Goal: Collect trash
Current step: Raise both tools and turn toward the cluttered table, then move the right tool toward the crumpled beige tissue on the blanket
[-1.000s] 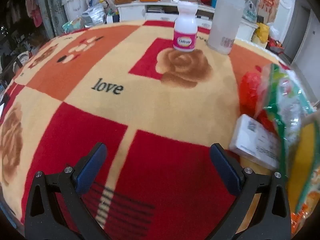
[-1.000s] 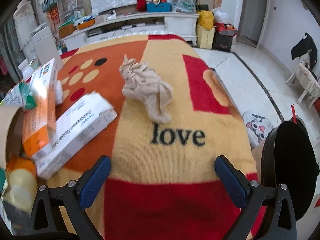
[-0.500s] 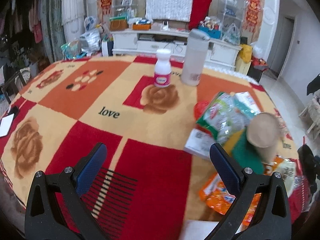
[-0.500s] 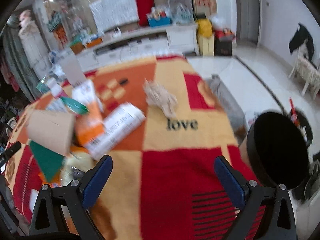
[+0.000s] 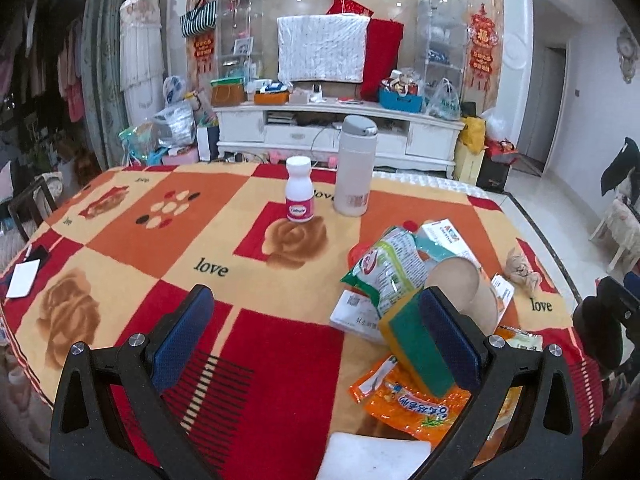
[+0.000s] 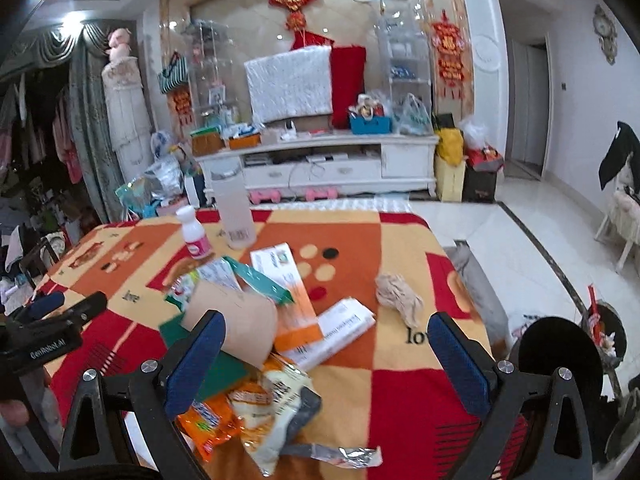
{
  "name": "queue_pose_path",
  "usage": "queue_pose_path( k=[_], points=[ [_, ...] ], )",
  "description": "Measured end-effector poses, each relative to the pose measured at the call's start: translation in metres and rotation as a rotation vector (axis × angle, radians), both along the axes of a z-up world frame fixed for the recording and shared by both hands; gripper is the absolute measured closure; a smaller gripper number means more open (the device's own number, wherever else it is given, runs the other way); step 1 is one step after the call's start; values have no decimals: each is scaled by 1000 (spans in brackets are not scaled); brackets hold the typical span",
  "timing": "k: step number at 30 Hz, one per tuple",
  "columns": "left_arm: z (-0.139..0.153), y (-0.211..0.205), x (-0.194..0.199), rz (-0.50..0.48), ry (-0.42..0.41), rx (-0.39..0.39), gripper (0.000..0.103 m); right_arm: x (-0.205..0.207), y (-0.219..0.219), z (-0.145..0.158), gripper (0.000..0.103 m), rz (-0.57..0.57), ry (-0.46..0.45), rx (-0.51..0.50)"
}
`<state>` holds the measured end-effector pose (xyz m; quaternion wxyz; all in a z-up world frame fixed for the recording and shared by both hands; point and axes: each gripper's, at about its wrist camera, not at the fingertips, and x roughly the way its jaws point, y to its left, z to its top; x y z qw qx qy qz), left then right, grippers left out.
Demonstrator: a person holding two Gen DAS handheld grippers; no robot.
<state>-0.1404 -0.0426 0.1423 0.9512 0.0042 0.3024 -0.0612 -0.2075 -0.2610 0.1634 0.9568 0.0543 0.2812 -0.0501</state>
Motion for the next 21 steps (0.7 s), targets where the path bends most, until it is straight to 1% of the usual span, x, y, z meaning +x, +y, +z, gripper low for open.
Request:
queue_pose_path(
  k=[7,21],
  points=[
    [5,-4,-6,5,-24,0,1,-3,10,3,2,11,-20,-27],
    [10,-8,-11,11,-46,17,1,-6,9,3,2,11,-28,-22]
  ],
)
